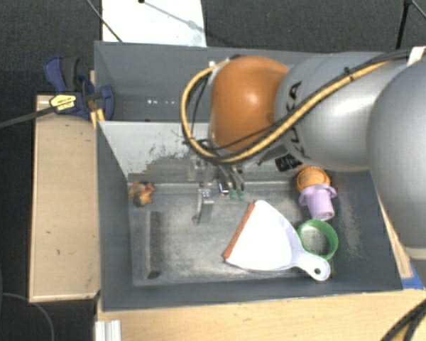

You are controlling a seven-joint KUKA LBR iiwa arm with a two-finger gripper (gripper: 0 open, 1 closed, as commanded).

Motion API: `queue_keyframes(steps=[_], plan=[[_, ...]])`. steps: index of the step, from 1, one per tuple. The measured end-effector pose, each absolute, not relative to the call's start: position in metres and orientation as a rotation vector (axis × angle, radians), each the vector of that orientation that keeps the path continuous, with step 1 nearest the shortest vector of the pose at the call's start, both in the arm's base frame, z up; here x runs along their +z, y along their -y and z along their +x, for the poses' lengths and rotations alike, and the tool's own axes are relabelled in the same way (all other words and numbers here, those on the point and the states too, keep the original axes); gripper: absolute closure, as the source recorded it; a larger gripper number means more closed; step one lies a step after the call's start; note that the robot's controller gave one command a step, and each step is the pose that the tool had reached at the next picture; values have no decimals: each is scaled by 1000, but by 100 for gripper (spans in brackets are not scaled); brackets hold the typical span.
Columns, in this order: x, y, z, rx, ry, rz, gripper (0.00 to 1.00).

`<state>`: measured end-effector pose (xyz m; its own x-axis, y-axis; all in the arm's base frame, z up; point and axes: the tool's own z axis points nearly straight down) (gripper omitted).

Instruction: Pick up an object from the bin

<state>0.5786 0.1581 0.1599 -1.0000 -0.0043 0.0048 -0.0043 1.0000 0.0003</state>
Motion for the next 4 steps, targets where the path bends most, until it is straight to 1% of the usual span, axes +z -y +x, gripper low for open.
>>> queue_keyframes(steps=[1,2,3,4], plan=[[165,-157,581,-2,3144,0,0],[117,-192,578,-1,3114,478,0],[132,-241,569,-1,3049,754,0],[126,-246,572,-1,2919,1172,0]])
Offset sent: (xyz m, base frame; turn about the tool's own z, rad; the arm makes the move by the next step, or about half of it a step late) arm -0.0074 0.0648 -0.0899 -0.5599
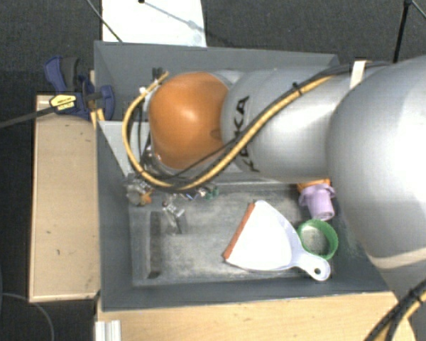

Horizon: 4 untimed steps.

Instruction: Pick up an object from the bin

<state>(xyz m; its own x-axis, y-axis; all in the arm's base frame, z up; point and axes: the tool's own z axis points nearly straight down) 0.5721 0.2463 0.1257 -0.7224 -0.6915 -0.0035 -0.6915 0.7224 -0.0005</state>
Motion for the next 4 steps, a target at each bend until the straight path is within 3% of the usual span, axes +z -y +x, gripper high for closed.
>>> queue_keyframes(steps=[1,2,4], plan=[[69,-250,571,-3,-2771,-1486,0],[71,-255,570,2,-2509,-1882,100],[74,-255,569,3,-2512,-1881,100]])
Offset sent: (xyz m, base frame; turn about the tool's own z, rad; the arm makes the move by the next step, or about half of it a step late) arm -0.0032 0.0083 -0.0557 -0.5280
